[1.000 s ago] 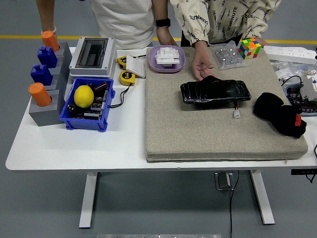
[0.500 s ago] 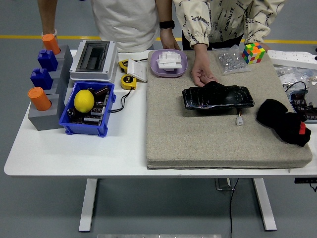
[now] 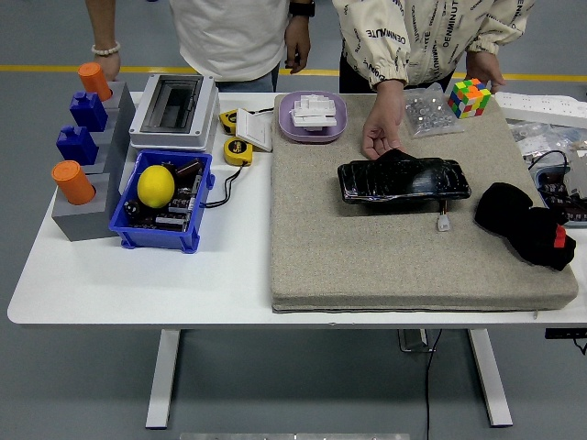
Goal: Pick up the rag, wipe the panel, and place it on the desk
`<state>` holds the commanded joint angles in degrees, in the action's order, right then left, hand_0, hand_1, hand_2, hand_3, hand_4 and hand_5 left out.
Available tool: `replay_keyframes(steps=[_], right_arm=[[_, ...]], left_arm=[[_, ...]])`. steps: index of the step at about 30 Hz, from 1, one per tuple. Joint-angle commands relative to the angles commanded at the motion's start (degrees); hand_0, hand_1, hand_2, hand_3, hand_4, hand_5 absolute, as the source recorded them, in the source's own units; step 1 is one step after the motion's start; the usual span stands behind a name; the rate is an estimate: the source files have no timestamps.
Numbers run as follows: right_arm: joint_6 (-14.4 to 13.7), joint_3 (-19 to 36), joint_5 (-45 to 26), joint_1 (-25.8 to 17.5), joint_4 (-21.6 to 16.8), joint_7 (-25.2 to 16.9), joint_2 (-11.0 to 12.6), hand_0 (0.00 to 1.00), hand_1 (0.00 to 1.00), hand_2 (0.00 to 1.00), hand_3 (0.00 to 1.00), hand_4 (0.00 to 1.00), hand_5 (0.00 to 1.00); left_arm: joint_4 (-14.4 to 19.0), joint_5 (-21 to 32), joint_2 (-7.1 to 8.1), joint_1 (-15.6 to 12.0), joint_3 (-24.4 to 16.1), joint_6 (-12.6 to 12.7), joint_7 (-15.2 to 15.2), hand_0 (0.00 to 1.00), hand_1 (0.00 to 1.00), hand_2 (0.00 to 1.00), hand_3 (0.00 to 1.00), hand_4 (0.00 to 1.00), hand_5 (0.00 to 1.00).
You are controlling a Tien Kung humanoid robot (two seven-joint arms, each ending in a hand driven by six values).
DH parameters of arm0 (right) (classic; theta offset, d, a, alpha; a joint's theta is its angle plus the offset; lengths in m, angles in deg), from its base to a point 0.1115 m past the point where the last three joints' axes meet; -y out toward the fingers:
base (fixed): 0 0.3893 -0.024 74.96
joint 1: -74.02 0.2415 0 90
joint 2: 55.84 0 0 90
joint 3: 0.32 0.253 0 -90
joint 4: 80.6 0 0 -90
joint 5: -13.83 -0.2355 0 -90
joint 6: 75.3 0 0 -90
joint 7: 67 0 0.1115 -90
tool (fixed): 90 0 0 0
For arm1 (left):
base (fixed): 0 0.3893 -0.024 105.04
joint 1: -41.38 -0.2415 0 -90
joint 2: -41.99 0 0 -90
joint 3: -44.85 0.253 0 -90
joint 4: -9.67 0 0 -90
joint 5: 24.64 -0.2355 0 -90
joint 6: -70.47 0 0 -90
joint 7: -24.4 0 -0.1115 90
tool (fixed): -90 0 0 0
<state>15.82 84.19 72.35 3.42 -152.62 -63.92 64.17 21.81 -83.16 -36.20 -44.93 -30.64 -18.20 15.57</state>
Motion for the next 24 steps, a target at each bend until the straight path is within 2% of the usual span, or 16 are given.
replay_keyframes(steps=[9,19,24], right_arm=[[-0.36,-6.45,21.37,2.67,2.21,-2.57,2.63,0.732,0.710,0.762,0.738,0.998,0.661],[-0.15,-12.18,45.53,4.77,4.00,-3.98,4.28,0.744,0.712,0.762,0.742,0.998,0.655],[-0.20,-16.24,57.29,5.95,6.30,-4.40,4.51,0.744,0.713,0.767,0.747,0.998,0.649]], left_arm=[[-0.01,0.05,0.07,0.18,0.18,0.01,0.01,0.603,0.635,0.637,0.561,0.637,0.445],[-0.11,0.20,0.08,0.16,0.33,0.00,0.00,0.604,0.635,0.637,0.561,0.637,0.445],[-0.14,0.22,0.07,0.13,0.32,0.00,0.00,0.604,0.635,0.638,0.561,0.637,0.444]])
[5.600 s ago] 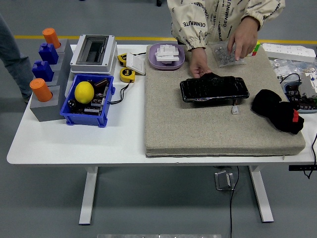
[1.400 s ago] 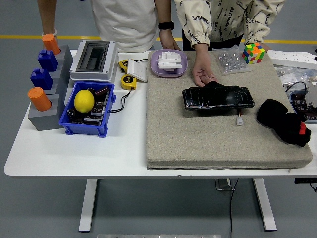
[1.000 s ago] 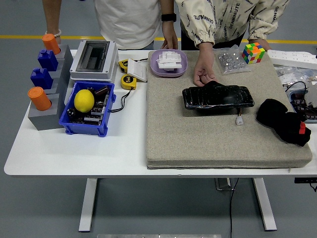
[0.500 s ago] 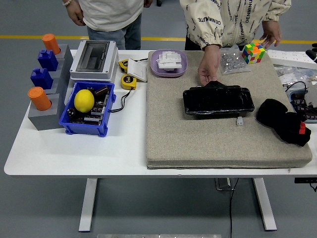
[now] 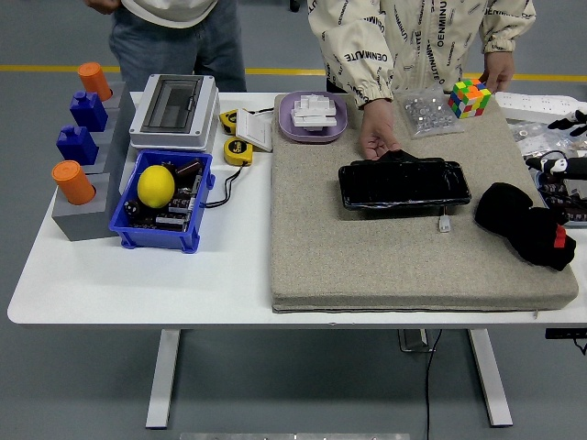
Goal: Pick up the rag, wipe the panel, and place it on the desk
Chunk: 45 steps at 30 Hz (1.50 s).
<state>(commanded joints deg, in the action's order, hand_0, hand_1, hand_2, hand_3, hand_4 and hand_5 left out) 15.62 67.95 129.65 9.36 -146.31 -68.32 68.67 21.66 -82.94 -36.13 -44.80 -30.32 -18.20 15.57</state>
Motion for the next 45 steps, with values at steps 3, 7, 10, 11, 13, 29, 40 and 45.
replay_keyframes(steps=[3,7,10,11,13,29,40,45], right_arm=[[-0.21,-1.95,4.49,0.70,1.66,-0.11,-0.18,0.744,0.713,0.767,0.747,0.998,0.649],[-0.25,-4.09,6.29,1.66,4.00,-0.07,-0.56,0.746,0.716,0.773,0.749,0.998,0.636],[-0.21,-4.87,6.52,2.28,5.75,-0.09,-0.96,0.747,0.717,0.774,0.749,0.998,0.629],[-0.20,-5.03,6.58,2.43,6.15,-0.07,-1.05,0.747,0.717,0.774,0.749,0.998,0.629],[-0.21,-5.30,6.75,2.79,7.08,-0.08,-1.30,0.747,0.717,0.774,0.749,0.998,0.629],[-0.14,-7.99,6.83,6.26,17.23,-0.59,-4.57,0.767,0.735,0.800,0.765,0.998,0.629],[0.80,-7.85,7.81,7.48,21.15,-0.10,-7.71,0.768,0.736,0.798,0.768,0.998,0.630],[1.51,-7.87,8.38,7.89,22.06,0.47,-9.26,0.768,0.736,0.798,0.768,0.998,0.630]], left_arm=[[0.03,-0.02,0.02,0.03,-0.02,0.01,0.01,0.604,0.635,0.638,0.561,0.637,0.444],[0.06,0.02,0.02,0.07,0.04,0.02,0.02,0.604,0.635,0.637,0.561,0.637,0.445],[0.08,0.10,0.05,0.13,0.19,0.01,0.02,0.603,0.635,0.637,0.561,0.637,0.445],[0.09,0.09,0.06,0.13,0.17,0.02,0.03,0.603,0.635,0.637,0.561,0.637,0.445],[0.07,0.02,0.08,0.11,0.12,0.03,0.02,0.603,0.635,0.637,0.561,0.637,0.445],[0.01,0.10,0.17,0.02,0.36,0.02,0.01,0.604,0.635,0.638,0.561,0.637,0.446],[0.02,0.26,0.28,-0.16,0.66,0.02,0.01,0.604,0.635,0.637,0.561,0.635,0.445],[0.01,0.21,0.38,-0.26,0.63,0.04,0.01,0.604,0.635,0.637,0.561,0.635,0.445]])
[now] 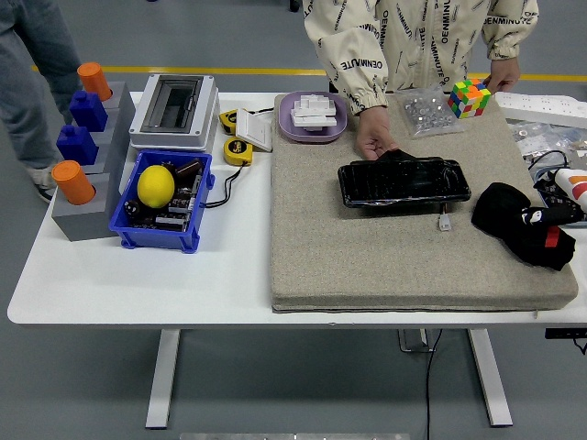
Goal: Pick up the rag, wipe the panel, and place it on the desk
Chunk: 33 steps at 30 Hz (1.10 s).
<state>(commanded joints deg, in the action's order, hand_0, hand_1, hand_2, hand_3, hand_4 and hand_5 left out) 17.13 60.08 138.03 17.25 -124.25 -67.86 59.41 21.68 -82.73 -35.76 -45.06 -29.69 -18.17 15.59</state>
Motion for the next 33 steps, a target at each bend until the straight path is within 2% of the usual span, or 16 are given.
replay_keyframes(steps=[13,20,27,33], right_arm=[[1.35,-0.29,0.23,1.45,-0.78,1.09,-2.27,0.768,0.739,0.799,0.771,0.998,0.658],[1.46,0.27,0.33,0.87,-0.97,1.24,-3.02,0.768,0.739,0.799,0.771,0.998,0.660],[0.83,-0.41,0.26,0.28,-0.57,1.01,-2.73,0.767,0.736,0.799,0.771,0.998,0.659],[-0.86,-0.51,0.38,-0.03,-0.23,0.61,-2.44,0.752,0.730,0.790,0.770,0.998,0.653]], left_arm=[[0.00,-0.18,0.25,0.01,-0.18,0.01,0.03,0.604,0.635,0.637,0.561,0.636,0.447],[-0.02,-0.11,0.20,0.01,-0.22,0.00,0.03,0.604,0.635,0.637,0.561,0.636,0.447],[-0.06,-0.17,0.10,-0.03,-0.34,0.02,0.02,0.604,0.635,0.637,0.560,0.636,0.446],[0.00,-0.09,-0.01,0.11,-0.24,0.01,0.03,0.604,0.635,0.637,0.561,0.636,0.447]])
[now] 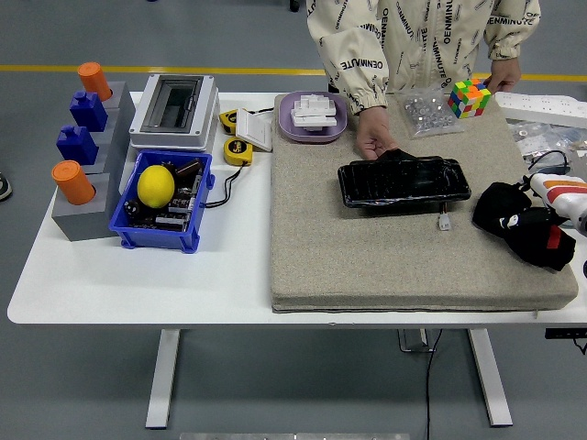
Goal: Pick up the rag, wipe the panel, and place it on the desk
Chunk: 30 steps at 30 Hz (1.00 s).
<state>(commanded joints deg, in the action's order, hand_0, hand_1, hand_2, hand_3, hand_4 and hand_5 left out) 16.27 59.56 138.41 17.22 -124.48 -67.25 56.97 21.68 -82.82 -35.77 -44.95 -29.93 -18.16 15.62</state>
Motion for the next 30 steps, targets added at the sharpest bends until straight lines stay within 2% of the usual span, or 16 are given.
replay_keyframes(steps=[11,27,28,30], right_arm=[[-3.40,0.38,-0.40,-0.62,1.41,-0.89,-0.65,0.699,0.690,0.755,0.739,0.998,0.623],[-5.53,-0.16,-1.03,-0.84,3.16,-1.44,-2.19,0.667,0.672,0.733,0.723,0.998,0.603],[-5.63,-0.17,-1.07,-0.85,3.23,-1.47,-2.22,0.625,0.657,0.709,0.683,0.998,0.568],[-6.27,-0.24,-1.28,-0.90,3.62,-1.72,-2.33,0.625,0.657,0.709,0.683,0.998,0.568]], left_arm=[[0.00,0.15,-0.03,0.03,0.16,0.00,-0.01,0.603,0.635,0.636,0.560,0.636,0.446],[-0.01,0.25,-0.08,0.01,0.32,-0.02,-0.05,0.603,0.635,0.637,0.561,0.636,0.446],[-0.02,0.28,-0.08,0.02,0.38,-0.03,-0.06,0.604,0.635,0.637,0.560,0.636,0.447],[0.03,0.29,-0.07,0.05,0.46,-0.01,-0.04,0.604,0.635,0.637,0.560,0.636,0.447]])
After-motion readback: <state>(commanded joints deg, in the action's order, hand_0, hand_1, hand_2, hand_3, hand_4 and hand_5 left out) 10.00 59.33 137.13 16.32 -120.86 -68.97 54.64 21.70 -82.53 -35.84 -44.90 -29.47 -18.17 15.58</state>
